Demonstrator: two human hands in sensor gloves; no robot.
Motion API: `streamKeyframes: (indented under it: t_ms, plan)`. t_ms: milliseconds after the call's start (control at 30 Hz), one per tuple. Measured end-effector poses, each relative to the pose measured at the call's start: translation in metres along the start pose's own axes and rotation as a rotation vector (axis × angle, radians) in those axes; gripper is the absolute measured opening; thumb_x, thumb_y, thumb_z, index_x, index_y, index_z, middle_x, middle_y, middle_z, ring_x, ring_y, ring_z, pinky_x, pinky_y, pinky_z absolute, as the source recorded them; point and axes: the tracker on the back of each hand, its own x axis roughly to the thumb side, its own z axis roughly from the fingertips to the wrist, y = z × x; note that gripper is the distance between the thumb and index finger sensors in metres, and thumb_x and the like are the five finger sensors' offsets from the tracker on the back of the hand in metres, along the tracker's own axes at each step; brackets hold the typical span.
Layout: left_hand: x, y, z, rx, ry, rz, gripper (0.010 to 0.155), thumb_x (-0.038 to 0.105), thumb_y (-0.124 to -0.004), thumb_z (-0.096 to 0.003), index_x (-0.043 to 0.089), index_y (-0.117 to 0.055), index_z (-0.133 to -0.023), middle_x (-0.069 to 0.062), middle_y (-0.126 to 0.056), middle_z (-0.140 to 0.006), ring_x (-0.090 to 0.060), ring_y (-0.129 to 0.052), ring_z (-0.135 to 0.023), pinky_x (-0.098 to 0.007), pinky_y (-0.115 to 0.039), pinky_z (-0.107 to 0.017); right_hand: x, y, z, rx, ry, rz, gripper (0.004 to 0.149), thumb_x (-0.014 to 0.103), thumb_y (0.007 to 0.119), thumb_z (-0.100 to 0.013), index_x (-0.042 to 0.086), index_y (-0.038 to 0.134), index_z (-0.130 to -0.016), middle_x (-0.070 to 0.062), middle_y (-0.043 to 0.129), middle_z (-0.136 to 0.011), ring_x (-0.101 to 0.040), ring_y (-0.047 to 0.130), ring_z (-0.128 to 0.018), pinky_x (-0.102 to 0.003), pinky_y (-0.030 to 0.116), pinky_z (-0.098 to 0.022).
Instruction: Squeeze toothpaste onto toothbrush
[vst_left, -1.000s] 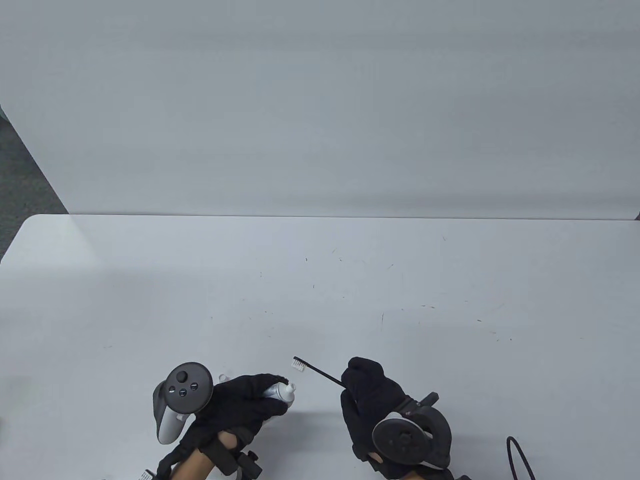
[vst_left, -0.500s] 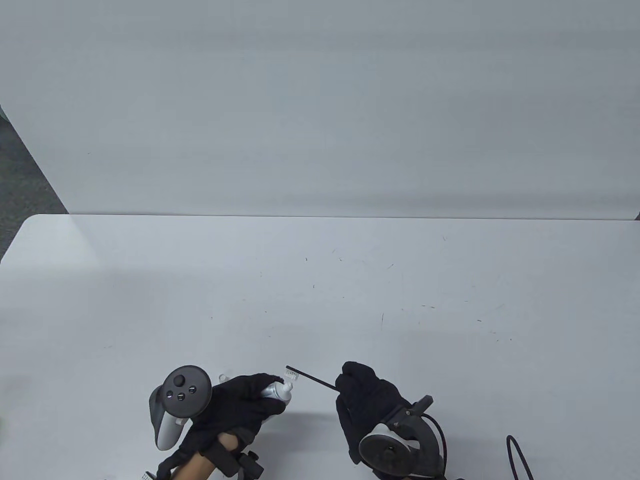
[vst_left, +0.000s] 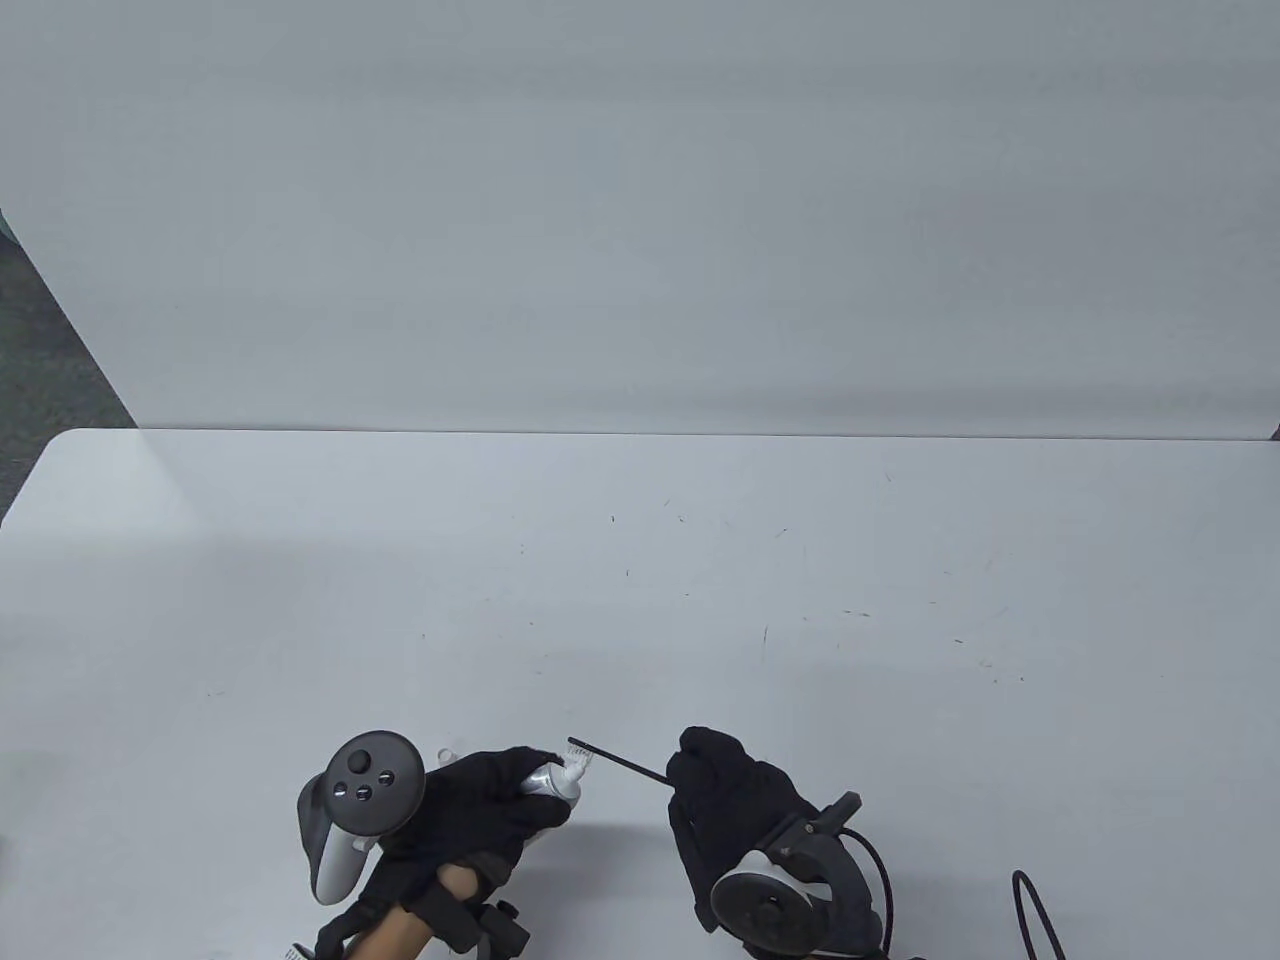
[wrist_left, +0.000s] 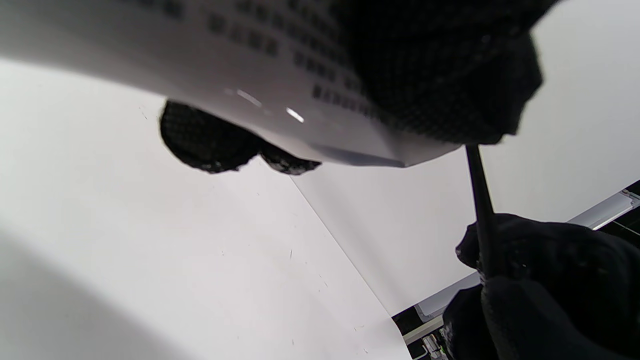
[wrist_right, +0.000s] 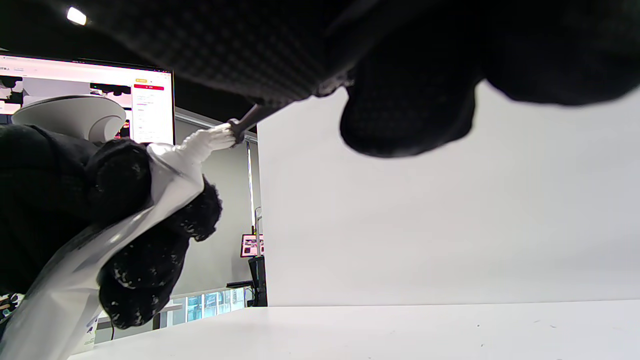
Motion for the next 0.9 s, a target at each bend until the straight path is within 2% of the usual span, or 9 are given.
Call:
streamKeyframes:
  t_ms: [433,600,700,800,900]
  plan:
    - [-0.001,0.007,0.001,0.041,0.026,-0.005,0.061,0.038,-0.094,-0.0233,0.018,-0.089,-0.080,-0.010,-0.094,-0.072,-0.034,-0.095,-0.067,-0.058,-0.075,-0.054,-0.002,0.002,0.000,0.020,0.027,-0.040,0.038,0.019,0.084,-0.035,0.001,0.084,-0.068,-0.020,0.081,-0.080,-0.027,0.101,-0.034,-0.049,0.090,-0.020]
    - [0.000,0.007,0.001,0.054,0.035,-0.015,0.061,0.038,-0.094,-0.0235,0.017,-0.089,-0.081,-0.010,-0.094,-0.072,-0.034,-0.095,-0.067,-0.058,-0.075,-0.054,-0.007,0.004,0.000,0.043,0.062,-0.108,0.038,0.018,0.083,-0.035,0.001,0.085,-0.068,-0.020,0.081,-0.080,-0.027,0.101,-0.033,-0.048,0.090,-0.019]
    - [0.002,0.008,0.003,0.092,0.026,-0.077,0.061,0.038,-0.094,-0.0238,0.017,-0.089,-0.081,-0.011,-0.094,-0.072,-0.035,-0.095,-0.067,-0.059,-0.075,-0.054,-0.012,0.006,-0.001,0.073,0.094,-0.174,0.037,0.017,0.082,-0.034,0.001,0.085,-0.068,-0.020,0.081,-0.080,-0.027,0.101,-0.033,-0.048,0.090,-0.019]
    - [0.011,0.006,0.008,0.206,-0.011,-0.271,0.061,0.037,-0.094,-0.0237,0.017,-0.089,-0.081,-0.011,-0.094,-0.072,-0.035,-0.095,-0.067,-0.059,-0.074,-0.054,-0.016,0.010,-0.001,0.113,0.140,-0.235,0.037,0.016,0.081,-0.034,0.001,0.086,-0.067,-0.020,0.083,-0.078,-0.026,0.102,-0.030,-0.048,0.091,-0.017]
    - [0.018,0.004,0.012,0.256,-0.039,-0.385,0.061,0.037,-0.094,-0.0237,0.018,-0.089,-0.081,-0.011,-0.094,-0.072,-0.035,-0.094,-0.067,-0.059,-0.074,-0.054,-0.022,0.016,-0.002,0.170,0.233,-0.339,0.037,0.016,0.080,-0.034,0.001,0.087,-0.066,-0.020,0.084,-0.078,-0.025,0.102,-0.028,-0.046,0.091,-0.015]
